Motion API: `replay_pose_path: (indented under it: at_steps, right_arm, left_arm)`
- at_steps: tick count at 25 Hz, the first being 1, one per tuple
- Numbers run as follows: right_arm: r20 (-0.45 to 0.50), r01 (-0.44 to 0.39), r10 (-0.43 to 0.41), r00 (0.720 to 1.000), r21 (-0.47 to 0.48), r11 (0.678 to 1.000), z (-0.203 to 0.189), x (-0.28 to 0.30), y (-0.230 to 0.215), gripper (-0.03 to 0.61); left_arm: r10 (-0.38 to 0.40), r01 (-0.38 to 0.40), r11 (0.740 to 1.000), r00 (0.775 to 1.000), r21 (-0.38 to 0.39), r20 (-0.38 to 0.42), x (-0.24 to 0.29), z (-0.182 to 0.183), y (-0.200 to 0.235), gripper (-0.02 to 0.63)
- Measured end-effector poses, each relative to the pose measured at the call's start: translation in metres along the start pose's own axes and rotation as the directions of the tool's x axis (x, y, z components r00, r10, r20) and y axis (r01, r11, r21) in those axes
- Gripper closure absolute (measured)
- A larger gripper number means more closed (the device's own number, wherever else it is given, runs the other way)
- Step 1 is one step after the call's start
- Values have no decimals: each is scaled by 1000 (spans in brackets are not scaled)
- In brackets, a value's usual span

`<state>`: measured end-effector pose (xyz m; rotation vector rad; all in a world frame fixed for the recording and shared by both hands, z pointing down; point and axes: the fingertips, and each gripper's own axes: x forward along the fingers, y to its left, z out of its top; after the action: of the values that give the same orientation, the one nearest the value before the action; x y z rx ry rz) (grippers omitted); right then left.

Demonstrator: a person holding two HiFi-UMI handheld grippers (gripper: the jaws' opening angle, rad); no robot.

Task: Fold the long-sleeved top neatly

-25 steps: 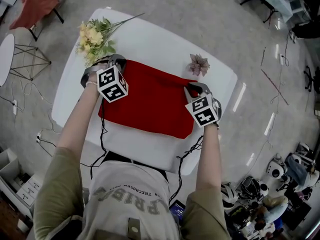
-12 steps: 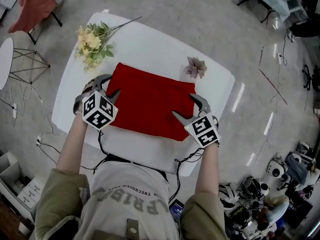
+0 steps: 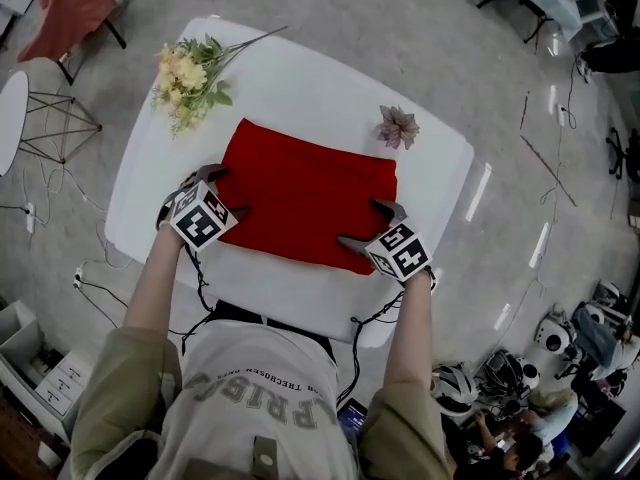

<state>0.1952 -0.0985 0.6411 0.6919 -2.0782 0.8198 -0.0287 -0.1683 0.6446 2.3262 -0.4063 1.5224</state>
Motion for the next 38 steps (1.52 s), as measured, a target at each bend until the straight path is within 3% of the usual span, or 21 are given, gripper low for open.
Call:
replay_pose_path:
  at_steps: [3, 6, 9, 12, 14, 17, 19, 22, 24, 26, 28, 29, 30, 32, 34, 36, 38]
  right_arm:
    - [10, -2, 2, 1000, 14, 1000, 0, 1, 0, 129]
    - [29, 11, -11, 1000, 16, 1000, 5, -4, 0, 129]
    - [146, 81, -81, 986, 4, 997, 27, -29, 5, 129]
    - [309, 193, -189, 932, 17, 981, 53, -65, 12, 129]
    - [422, 267, -265, 867, 57, 962, 67, -93, 21, 129]
    - [581, 345, -365, 727, 149, 927, 87, -134, 45, 130]
    - [671, 386, -425, 608, 217, 896, 101, -161, 64, 130]
    - [768, 396, -487, 415, 329, 857, 119, -199, 95, 130]
    - [802, 389, -494, 336, 359, 848, 127, -214, 116, 133]
    - [810, 420, -499, 308, 355, 835, 131, -220, 135, 162]
    - [806, 458, -516, 291, 357, 814, 131, -224, 152, 284]
    - [804, 462, -525, 280, 367, 807, 130, -226, 158, 352]
    - [802, 458, -533, 269, 380, 804, 129, -228, 162, 358]
    - [800, 449, -544, 252, 401, 798, 127, -231, 170, 452]
    - [799, 465, -549, 246, 400, 790, 127, -231, 176, 457]
    - [792, 501, -562, 236, 397, 769, 125, -233, 182, 530]
    - [785, 538, -580, 217, 400, 742, 124, -237, 186, 546]
  left_arm:
    - [-20, 21, 999, 1000, -39, 13, 1, -2, 2, 239]
    - [10, -9, 1000, 1000, -24, 27, -5, 1, 3, 241]
    - [81, -78, 996, 993, -36, 90, -22, 8, 9, 241]
    - [168, -149, 983, 965, -107, 200, -51, 15, 15, 241]
    - [226, -183, 968, 934, -170, 277, -74, 19, 15, 241]
    - [308, -219, 942, 865, -253, 396, -112, 28, 5, 241]
    - [353, -237, 927, 808, -289, 471, -138, 39, -6, 242]
    - [396, -253, 915, 712, -315, 580, -176, 60, -30, 242]
    - [417, -250, 907, 637, -338, 648, -200, 74, -45, 247]
    - [455, -256, 890, 552, -377, 699, -224, 81, -56, 304]
    - [501, -274, 866, 464, -419, 730, -246, 83, -66, 409]
    - [515, -282, 857, 433, -431, 740, -255, 84, -71, 436]
    - [523, -288, 852, 412, -438, 746, -261, 84, -76, 456]
    - [533, -296, 845, 385, -446, 754, -268, 84, -83, 522]
    - [539, -295, 841, 369, -454, 758, -272, 82, -89, 568]
    - [542, -286, 839, 362, -463, 759, -273, 82, -94, 586]
    - [543, -270, 839, 354, -473, 761, -275, 82, -98, 599]
